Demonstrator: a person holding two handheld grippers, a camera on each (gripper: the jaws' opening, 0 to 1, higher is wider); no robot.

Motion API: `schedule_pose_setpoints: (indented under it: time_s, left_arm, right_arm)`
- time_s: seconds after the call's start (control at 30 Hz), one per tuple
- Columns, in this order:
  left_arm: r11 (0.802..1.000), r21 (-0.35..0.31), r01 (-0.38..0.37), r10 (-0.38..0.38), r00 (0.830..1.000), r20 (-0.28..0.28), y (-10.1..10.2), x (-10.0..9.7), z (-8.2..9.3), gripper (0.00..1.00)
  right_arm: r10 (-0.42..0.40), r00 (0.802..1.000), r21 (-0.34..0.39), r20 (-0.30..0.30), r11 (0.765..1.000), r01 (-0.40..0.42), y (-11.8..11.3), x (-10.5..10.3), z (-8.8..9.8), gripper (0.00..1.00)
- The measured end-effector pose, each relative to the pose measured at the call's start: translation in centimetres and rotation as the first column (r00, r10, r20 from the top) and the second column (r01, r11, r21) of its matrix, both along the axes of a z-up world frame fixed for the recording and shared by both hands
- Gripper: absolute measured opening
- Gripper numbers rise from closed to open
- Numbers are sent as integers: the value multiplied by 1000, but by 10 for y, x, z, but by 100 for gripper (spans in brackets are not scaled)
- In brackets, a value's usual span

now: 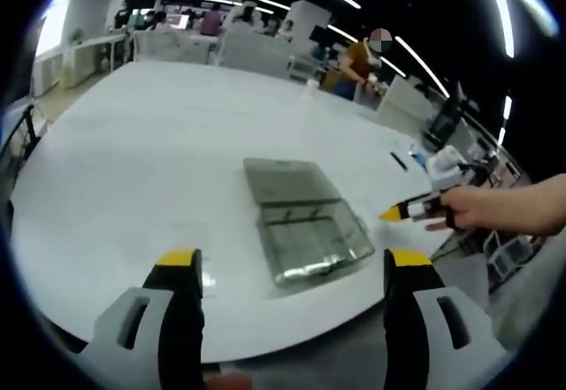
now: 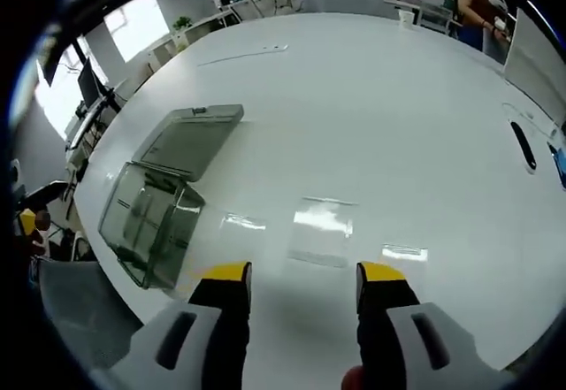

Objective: Insert the divider into the dual guide fixture by aligning both edges with the guide slots and pushing it downward to the bottom, including one-sided entry, uneven engagement, binding, and posture correction.

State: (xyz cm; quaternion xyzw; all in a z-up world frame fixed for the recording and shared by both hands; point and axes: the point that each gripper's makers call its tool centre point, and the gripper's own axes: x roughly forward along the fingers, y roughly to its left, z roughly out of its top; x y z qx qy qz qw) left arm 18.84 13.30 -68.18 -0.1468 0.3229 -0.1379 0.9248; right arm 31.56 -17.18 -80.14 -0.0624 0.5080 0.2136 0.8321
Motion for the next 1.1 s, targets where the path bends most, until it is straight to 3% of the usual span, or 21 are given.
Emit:
schedule_pose_setpoints:
  time_s: [1.1]
  left_arm:
    - [1000, -3, -9, 9, 1000, -13, 5, 5, -4, 82]
  right_arm:
    - [-7, 999, -99, -44, 995, 3, 3, 3, -20, 37]
